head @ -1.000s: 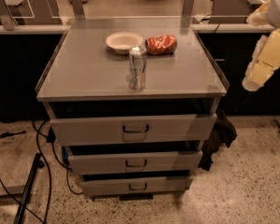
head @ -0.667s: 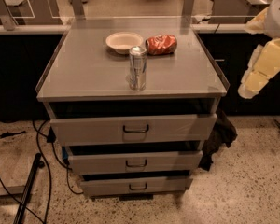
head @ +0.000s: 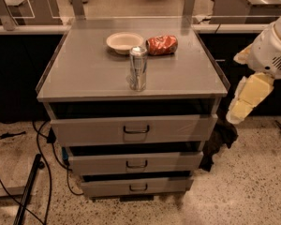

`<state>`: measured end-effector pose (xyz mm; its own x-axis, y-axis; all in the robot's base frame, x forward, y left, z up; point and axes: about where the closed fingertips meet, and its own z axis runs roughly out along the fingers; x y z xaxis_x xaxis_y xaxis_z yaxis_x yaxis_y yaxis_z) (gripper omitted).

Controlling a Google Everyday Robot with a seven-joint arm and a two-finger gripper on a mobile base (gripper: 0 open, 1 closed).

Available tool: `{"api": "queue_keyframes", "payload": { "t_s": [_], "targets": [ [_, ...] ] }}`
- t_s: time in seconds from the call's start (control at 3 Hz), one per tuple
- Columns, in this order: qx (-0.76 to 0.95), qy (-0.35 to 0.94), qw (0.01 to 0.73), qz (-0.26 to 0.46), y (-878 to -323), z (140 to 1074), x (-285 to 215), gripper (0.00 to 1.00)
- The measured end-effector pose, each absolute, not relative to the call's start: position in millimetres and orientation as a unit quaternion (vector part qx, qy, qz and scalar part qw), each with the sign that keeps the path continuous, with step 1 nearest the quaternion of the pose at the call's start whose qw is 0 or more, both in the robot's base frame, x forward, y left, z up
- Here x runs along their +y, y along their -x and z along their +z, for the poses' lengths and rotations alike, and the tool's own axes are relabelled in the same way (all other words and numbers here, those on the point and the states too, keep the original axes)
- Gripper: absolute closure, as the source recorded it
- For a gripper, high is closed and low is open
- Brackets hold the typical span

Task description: Open top drawer

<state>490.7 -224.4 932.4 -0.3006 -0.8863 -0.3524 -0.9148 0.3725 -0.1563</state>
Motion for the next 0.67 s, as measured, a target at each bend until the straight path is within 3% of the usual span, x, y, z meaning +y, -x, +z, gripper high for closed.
{"api": "queue_keyframes", "payload": {
  "t_s": [0.67],
  "targets": [
    [0.807,0.56,0.181,0.048,-493.1,881.6,-222.0,0.0]
  ]
}}
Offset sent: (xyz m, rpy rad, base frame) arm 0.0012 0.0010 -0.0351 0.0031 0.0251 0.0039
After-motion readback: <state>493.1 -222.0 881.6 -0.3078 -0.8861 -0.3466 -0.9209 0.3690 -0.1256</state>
